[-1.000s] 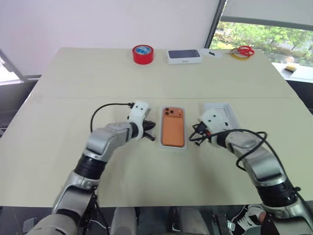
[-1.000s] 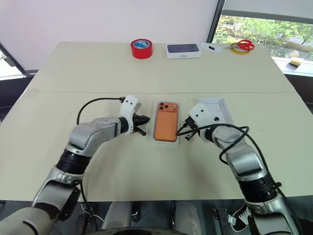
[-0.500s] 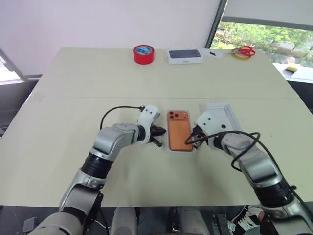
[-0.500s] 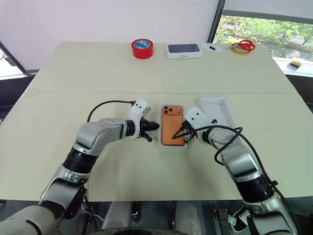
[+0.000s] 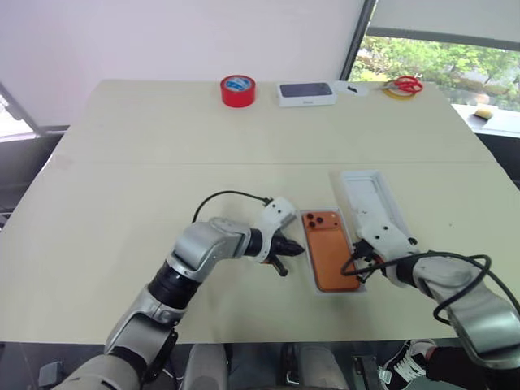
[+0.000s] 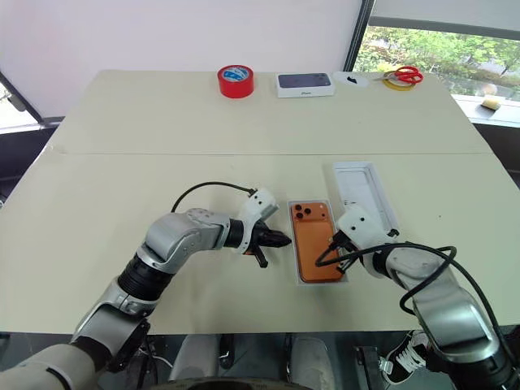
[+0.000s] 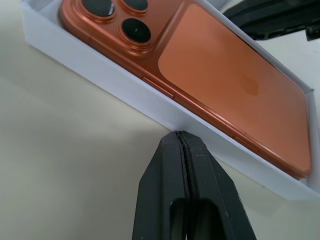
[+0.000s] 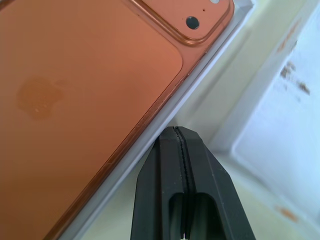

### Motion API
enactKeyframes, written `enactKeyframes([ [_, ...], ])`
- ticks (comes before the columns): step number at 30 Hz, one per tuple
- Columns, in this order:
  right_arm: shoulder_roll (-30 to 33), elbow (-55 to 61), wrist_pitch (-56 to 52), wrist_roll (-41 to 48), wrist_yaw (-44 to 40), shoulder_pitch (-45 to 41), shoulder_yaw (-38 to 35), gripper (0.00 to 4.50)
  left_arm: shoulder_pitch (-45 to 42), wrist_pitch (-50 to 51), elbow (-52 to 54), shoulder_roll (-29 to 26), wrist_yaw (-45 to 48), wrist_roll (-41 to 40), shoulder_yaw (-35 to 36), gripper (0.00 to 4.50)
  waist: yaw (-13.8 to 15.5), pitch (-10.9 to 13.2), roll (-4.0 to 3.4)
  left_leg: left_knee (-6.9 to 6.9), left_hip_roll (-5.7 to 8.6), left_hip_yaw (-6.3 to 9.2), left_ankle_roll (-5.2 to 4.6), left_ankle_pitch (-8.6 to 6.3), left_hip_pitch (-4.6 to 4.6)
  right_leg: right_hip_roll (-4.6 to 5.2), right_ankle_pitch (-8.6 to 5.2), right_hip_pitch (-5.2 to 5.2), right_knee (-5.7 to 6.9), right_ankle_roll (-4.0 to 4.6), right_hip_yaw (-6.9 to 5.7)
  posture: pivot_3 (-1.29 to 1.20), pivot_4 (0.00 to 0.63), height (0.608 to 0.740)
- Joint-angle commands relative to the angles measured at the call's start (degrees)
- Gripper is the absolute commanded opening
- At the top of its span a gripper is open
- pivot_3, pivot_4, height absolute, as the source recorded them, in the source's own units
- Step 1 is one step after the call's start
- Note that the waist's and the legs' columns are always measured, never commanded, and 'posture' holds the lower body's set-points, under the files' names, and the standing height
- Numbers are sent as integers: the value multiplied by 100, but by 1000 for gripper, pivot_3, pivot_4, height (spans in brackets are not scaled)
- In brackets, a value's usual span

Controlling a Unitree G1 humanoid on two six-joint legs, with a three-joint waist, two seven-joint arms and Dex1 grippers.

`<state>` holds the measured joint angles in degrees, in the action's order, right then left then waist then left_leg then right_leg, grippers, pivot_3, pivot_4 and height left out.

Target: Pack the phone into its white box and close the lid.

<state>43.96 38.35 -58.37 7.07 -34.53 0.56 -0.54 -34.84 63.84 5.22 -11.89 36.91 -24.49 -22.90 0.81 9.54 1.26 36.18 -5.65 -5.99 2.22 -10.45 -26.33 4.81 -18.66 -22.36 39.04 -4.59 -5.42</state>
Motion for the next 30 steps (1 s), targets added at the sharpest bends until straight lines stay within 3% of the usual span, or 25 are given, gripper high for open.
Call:
enactKeyframes([
  [1,88,343,67,196,-127,133,-132,0,-21,-21,269,157,187,-195,-105,39,-5,0,0,0,0,0,0,0,0,0,0,0,0,0,0,0,150,730],
  [12,751,-187,604,550,-786,615,-1464,0,119,-73,528,-516,349,-285,560,39,-21,-1,-2,0,-1,0,-1,0,2,-1,0,0,0,0,1,0,150,730],
  [15,865,-363,434,939,-1011,131,-1758,876,155,-368,565,-776,424,-296,842,0,-29,-1,-3,-2,-4,0,-1,0,6,-5,0,0,1,1,4,0,150,730],
  [20,354,-1059,-478,1206,-388,-1440,-1444,3488,277,-1163,610,-1062,684,-181,949,0,-17,-1,-4,0,-5,-1,0,0,7,-4,1,2,1,2,5,0,150,730],
  [21,95,-1402,-867,1218,-178,-1933,-1330,3488,312,-1281,631,-1122,728,-136,914,0,83,-1,-3,0,-5,-1,0,0,6,-4,1,2,1,2,5,0,150,730],
  [24,-358,-2271,-1757,1135,300,-3018,-974,3488,440,-1628,785,-1287,872,-16,800,0,-20,5,-17,10,-3,-12,-3,0,1,-1,5,-4,5,5,11,0,150,730],
  [30,-753,-3783,-2071,900,846,-4067,-577,3488,860,-2605,1235,-1595,1254,178,768,0,4,5,-21,-5,-7,-19,1,3,-1,-7,4,-16,7,6,12,0,150,730],
])
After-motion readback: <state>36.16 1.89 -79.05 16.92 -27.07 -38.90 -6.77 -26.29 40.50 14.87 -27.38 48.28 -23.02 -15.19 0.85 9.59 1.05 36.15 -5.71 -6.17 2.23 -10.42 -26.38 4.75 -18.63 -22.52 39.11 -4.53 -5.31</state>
